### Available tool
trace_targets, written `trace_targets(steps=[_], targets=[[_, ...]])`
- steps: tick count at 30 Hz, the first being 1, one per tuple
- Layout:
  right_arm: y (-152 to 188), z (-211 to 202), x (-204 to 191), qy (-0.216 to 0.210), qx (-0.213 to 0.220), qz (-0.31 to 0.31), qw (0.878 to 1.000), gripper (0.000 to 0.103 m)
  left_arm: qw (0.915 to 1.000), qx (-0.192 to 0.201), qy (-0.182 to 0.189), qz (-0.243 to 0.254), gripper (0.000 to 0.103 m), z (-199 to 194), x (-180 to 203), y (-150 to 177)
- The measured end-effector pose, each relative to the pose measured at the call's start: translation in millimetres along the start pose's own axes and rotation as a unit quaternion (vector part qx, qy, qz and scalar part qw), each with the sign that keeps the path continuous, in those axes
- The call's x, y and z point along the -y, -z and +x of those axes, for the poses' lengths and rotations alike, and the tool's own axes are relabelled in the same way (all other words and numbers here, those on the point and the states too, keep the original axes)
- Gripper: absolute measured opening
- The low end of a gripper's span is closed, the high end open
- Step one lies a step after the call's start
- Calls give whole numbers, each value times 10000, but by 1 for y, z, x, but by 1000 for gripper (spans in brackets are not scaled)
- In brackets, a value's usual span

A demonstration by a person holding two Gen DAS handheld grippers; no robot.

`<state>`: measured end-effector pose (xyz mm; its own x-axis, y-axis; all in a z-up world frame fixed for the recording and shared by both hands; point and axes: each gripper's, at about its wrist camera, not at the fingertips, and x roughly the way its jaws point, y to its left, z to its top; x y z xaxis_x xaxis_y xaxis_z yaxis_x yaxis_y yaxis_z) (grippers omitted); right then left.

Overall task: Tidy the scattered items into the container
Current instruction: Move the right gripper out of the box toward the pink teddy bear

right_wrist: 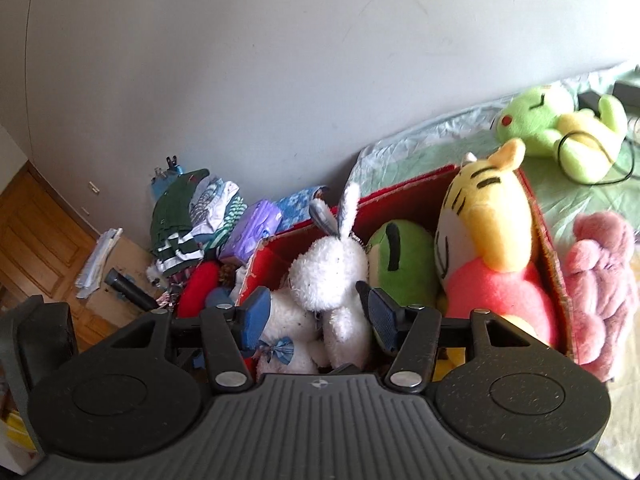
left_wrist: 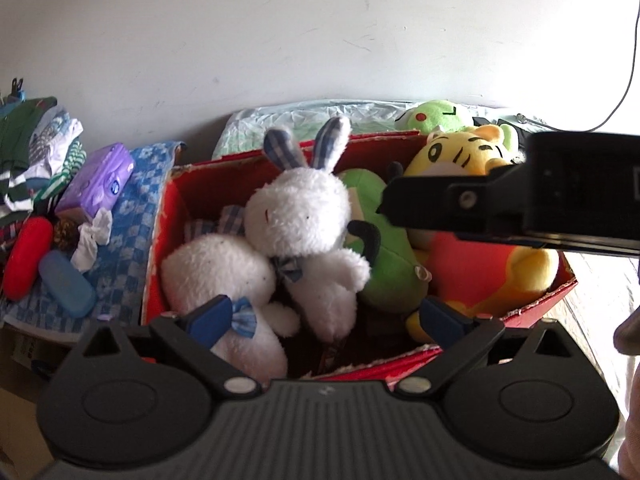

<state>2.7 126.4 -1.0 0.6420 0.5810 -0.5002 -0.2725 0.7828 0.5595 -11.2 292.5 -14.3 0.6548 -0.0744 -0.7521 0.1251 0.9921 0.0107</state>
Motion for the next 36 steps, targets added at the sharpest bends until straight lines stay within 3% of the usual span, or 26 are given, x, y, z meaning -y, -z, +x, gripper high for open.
trace_targets(steps=[5, 7, 10, 14, 18, 23, 31, 36], targets=[[6, -16, -10, 227, 537, -218, 9981, 60, 9999, -38, -55, -88, 100, -5, -2, 6], [8, -21, -13, 385, 720, -366, 9960, 69, 9998, -80, -83, -159, 100, -6, -3, 8], [12, -25, -14, 492, 824, -457, 9943, 73, 9996, -106, -103, -248, 100, -8, -4, 9], [19, -28, -12, 549, 766, -514, 9942, 71, 9994, -139, -124, -302, 100, -10, -1, 10], [25, -33, -6, 556, 633, -509, 9951, 61, 9992, -159, -77, -349, 100, -11, 3, 11], [33, -40, 6, 598, 487, -337, 9964, 61, 9994, -169, -38, -313, 100, -13, 15, 15], [40, -61, 32, 117, 621, -196, 9978, 61, 9995, -200, -158, -203, 100, -22, 43, 25], [37, -72, 58, 53, 464, -186, 9987, 61, 9987, -409, 58, -292, 100, -22, 71, 36]])
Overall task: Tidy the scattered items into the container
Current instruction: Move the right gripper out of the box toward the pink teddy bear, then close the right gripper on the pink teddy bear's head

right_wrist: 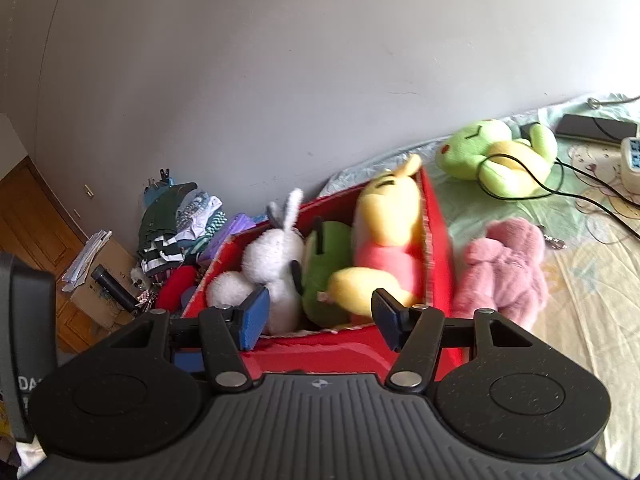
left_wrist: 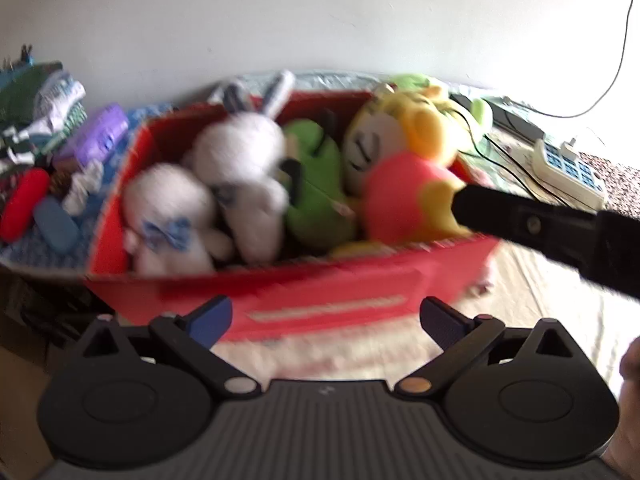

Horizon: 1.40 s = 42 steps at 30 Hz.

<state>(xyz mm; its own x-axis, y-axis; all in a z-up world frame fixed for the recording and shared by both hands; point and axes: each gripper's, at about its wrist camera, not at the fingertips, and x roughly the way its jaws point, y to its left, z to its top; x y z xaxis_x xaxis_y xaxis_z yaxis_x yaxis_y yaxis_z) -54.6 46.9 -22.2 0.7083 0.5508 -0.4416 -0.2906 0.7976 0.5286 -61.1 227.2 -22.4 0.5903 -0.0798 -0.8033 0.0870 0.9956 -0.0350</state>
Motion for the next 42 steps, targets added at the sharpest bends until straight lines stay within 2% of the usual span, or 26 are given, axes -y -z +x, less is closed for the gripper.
trace_targets(steps=[3, 7, 14, 18, 21, 29, 37, 42], targets=[[-3, -11, 22, 24, -94, 111, 9999, 61, 9998, -80, 73, 184, 100, 3, 25, 9], [-10, -29, 57, 187, -188, 165, 9995, 61, 9984, -293, 445, 198, 99, 14, 59, 16], [-9, -40, 125, 614, -585, 568, 9948, 59, 9952, -200, 806, 525, 99, 27, 116, 21], [-8, -42, 157, 647, -797, 813, 9914, 51, 9931, -129, 845, 805, 91, 40, 143, 19], [-9, -44, 172, 669, -851, 867, 9903, 51, 9917, -136, 810, 988, 83, 55, 158, 16], [-18, -16, 188, 505, -1249, 688, 9885, 51, 9902, -60, 648, 1235, 85, 85, 177, 13], [-30, 29, 177, 234, -1769, 228, 9837, 50, 9909, -150, 592, 1198, 88, 93, 170, 19], [-27, 61, 168, 152, -2103, 160, 9774, 45, 9925, -243, 561, 1058, 88, 95, 161, 24]])
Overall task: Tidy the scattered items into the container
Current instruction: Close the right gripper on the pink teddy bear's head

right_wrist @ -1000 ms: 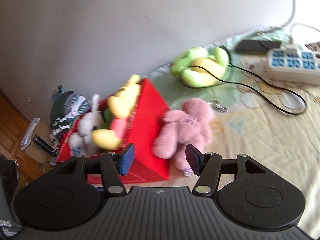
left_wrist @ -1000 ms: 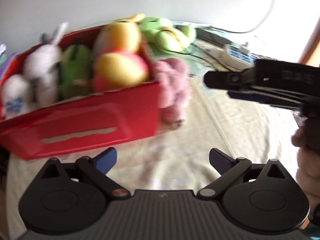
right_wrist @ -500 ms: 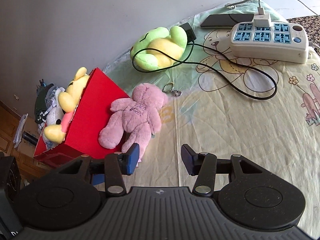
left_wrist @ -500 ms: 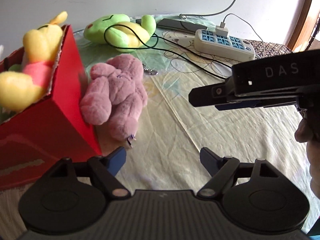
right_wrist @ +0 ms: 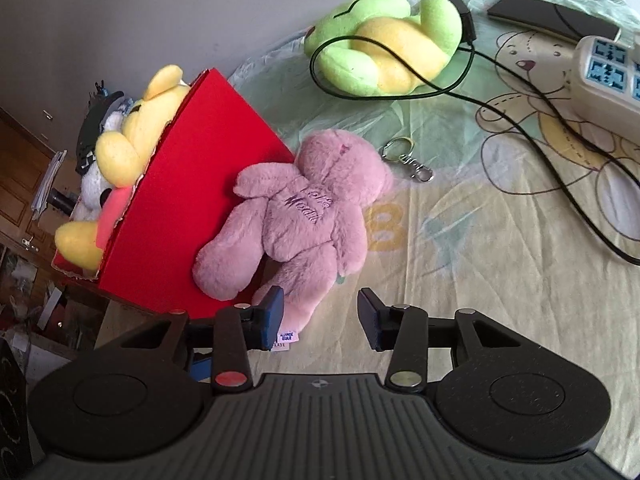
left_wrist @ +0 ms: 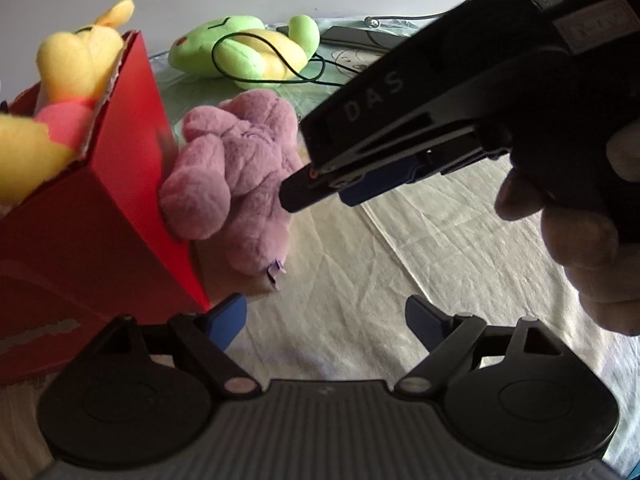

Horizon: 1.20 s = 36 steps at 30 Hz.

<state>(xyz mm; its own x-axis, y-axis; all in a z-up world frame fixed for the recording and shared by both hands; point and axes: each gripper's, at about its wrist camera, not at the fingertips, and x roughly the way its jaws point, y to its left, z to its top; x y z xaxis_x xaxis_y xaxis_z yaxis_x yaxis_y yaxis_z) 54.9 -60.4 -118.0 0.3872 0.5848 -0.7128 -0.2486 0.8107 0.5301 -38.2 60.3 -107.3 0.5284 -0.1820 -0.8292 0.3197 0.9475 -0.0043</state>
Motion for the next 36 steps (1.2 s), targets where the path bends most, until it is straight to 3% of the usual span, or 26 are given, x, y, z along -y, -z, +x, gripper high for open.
trace_targets(steps=[3, 9, 14, 21, 30, 36], targets=[[-4, 13, -4, -93, -113, 51, 9999, 44, 9998, -60, 31, -168, 88, 0, -5, 5], [-10, 35, -10, 138, -224, 123, 9996, 44, 9992, -159, 46, -374, 88, -1, -11, 8], [-10, 35, -6, 167, -149, 112, 9997, 34, 9991, -188, 22, -386, 89, -2, -13, 5], [-4, 1, 20, 450, 38, -63, 9990, 25, 9995, -50, 194, -250, 90, -11, -6, -4], [19, -37, 46, 695, 9, 103, 9975, 25, 9980, 190, 594, -111, 90, -21, 8, -16], [34, -58, 56, 488, -144, 119, 9986, 31, 9933, 481, 1024, -252, 90, -29, 6, -31]])
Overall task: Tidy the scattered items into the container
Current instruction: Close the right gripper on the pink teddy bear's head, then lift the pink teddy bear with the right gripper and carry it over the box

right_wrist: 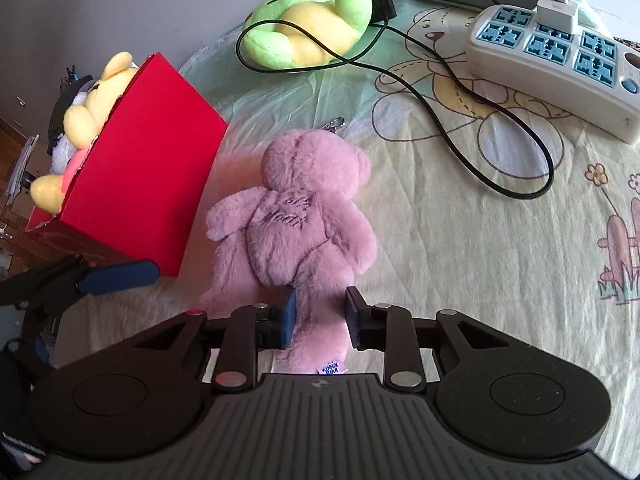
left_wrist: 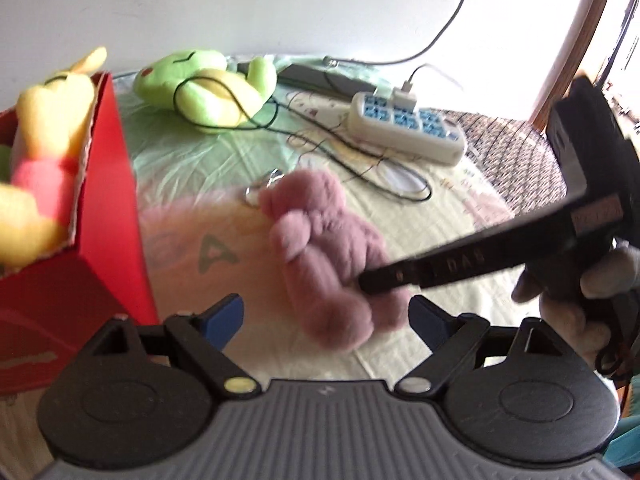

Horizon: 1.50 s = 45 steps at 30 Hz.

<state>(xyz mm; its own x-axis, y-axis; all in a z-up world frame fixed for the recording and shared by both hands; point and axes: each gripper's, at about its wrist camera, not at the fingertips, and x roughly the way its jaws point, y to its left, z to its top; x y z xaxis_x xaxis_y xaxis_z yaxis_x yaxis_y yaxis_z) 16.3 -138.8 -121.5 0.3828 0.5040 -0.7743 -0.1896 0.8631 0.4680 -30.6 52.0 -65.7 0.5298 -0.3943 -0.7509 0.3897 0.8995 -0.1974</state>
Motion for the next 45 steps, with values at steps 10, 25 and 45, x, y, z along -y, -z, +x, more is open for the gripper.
trace_targets(steps=[10, 25, 45], targets=[[-10, -3, 29, -703, 685, 1025, 9899, 32, 9965, -298, 119, -771, 70, 41, -21, -16], [-19, 32, 45, -1275, 595, 1432, 9796, 37, 9893, -507, 376, -1316, 72, 76, -37, -20], [-13, 35, 34, -1676, 329, 1397, 9753, 40, 9924, -558, 274, -1061, 73, 71, -18, -15]])
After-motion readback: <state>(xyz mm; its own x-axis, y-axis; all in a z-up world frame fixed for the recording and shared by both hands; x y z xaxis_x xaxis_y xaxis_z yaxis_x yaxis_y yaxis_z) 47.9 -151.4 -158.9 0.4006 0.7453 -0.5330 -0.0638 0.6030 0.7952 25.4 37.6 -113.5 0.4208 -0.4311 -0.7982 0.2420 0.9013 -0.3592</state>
